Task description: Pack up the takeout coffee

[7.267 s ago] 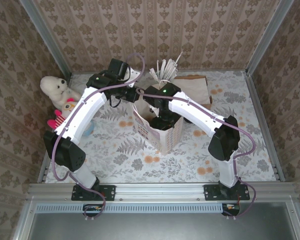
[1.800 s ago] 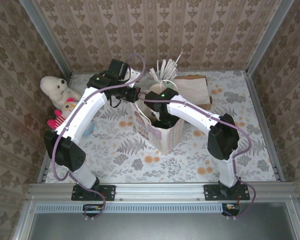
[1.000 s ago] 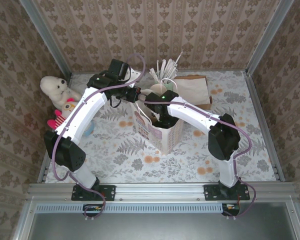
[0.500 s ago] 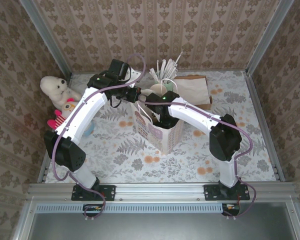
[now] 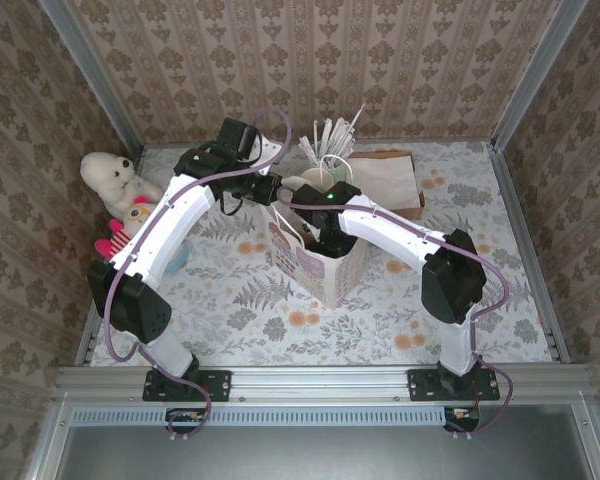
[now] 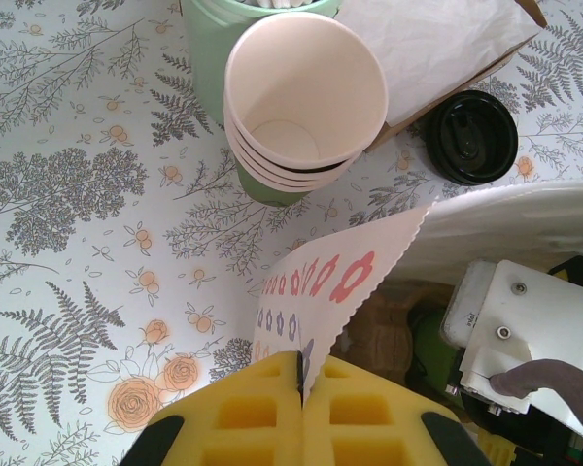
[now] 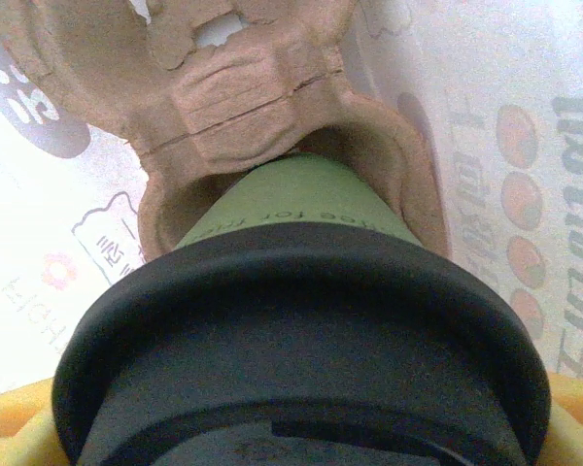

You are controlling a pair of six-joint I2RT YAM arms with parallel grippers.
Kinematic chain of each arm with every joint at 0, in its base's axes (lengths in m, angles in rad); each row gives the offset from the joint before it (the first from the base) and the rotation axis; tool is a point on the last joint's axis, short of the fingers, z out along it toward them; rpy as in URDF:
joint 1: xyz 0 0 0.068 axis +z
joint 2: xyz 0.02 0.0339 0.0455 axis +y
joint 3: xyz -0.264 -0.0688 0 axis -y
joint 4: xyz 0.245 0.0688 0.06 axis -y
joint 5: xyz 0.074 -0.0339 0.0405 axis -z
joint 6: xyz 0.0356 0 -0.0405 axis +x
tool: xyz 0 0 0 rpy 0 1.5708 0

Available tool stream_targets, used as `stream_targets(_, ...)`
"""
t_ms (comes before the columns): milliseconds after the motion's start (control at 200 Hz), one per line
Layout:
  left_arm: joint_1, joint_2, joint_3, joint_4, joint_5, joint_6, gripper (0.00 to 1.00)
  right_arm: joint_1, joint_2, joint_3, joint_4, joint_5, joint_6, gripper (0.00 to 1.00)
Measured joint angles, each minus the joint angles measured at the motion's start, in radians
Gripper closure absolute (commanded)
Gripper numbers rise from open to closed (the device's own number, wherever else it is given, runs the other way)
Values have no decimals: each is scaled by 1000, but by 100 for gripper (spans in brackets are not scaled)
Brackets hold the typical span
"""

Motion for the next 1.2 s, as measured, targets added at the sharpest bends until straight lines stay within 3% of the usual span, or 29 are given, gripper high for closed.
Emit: stream_targets(1200,-1,0,0,0,0,0,100,0,-27,-100,101,3,0,65)
